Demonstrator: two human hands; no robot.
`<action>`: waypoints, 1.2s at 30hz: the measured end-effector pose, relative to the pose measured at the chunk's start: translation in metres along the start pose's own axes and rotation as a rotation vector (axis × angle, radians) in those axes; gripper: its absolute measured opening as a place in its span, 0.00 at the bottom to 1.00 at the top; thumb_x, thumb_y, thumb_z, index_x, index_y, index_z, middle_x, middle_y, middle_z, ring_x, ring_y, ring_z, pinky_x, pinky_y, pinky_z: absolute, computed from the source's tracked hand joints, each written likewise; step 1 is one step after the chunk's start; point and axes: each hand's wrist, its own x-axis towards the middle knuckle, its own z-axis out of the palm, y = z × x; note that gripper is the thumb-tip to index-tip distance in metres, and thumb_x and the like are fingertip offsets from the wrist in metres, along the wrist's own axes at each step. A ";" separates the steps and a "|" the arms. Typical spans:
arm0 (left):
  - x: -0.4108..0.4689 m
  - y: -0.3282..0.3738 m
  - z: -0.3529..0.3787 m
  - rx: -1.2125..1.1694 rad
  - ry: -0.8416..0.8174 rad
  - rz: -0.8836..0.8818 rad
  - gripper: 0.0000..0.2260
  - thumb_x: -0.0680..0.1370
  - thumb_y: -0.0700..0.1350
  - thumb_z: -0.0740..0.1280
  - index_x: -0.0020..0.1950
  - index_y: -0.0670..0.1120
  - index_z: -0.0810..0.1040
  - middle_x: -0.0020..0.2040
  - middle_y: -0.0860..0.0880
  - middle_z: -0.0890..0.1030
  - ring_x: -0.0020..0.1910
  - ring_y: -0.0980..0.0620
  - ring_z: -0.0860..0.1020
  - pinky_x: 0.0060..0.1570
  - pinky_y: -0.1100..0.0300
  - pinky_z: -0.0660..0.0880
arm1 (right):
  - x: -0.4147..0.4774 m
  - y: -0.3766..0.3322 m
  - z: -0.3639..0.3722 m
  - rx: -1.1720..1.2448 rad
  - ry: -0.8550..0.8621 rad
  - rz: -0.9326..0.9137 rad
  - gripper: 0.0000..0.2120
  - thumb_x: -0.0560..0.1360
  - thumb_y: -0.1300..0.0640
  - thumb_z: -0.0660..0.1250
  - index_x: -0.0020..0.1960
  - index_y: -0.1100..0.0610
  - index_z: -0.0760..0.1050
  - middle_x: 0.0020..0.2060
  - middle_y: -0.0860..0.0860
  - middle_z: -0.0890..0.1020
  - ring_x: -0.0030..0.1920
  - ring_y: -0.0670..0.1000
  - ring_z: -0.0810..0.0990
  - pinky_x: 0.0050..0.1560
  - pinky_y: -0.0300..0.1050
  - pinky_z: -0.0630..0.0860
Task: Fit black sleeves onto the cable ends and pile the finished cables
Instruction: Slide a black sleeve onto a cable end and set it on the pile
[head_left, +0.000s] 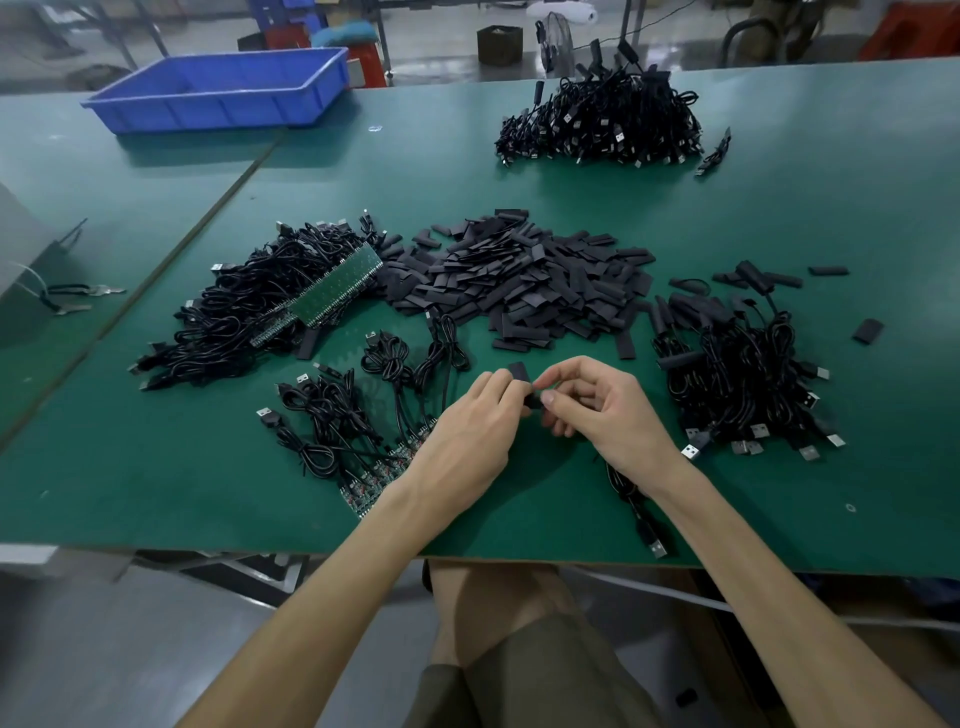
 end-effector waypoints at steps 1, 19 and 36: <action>0.000 0.000 0.000 -0.007 0.000 0.001 0.13 0.77 0.30 0.67 0.62 0.38 0.75 0.51 0.44 0.75 0.52 0.44 0.75 0.45 0.56 0.73 | 0.000 0.000 0.000 0.005 -0.001 0.000 0.04 0.80 0.64 0.70 0.53 0.56 0.80 0.36 0.52 0.85 0.37 0.50 0.83 0.41 0.39 0.79; -0.001 0.000 -0.001 -0.077 0.054 0.039 0.06 0.81 0.33 0.65 0.58 0.38 0.76 0.49 0.45 0.74 0.50 0.47 0.74 0.47 0.57 0.73 | 0.001 -0.004 0.003 0.034 -0.006 0.036 0.03 0.80 0.62 0.71 0.52 0.62 0.78 0.37 0.56 0.86 0.37 0.55 0.85 0.37 0.41 0.79; -0.001 0.001 -0.003 -0.083 0.099 -0.047 0.09 0.78 0.29 0.66 0.55 0.38 0.75 0.50 0.44 0.75 0.52 0.45 0.75 0.47 0.56 0.75 | 0.000 -0.003 0.001 0.062 0.052 0.067 0.06 0.81 0.59 0.70 0.48 0.61 0.82 0.37 0.55 0.87 0.34 0.49 0.83 0.34 0.38 0.78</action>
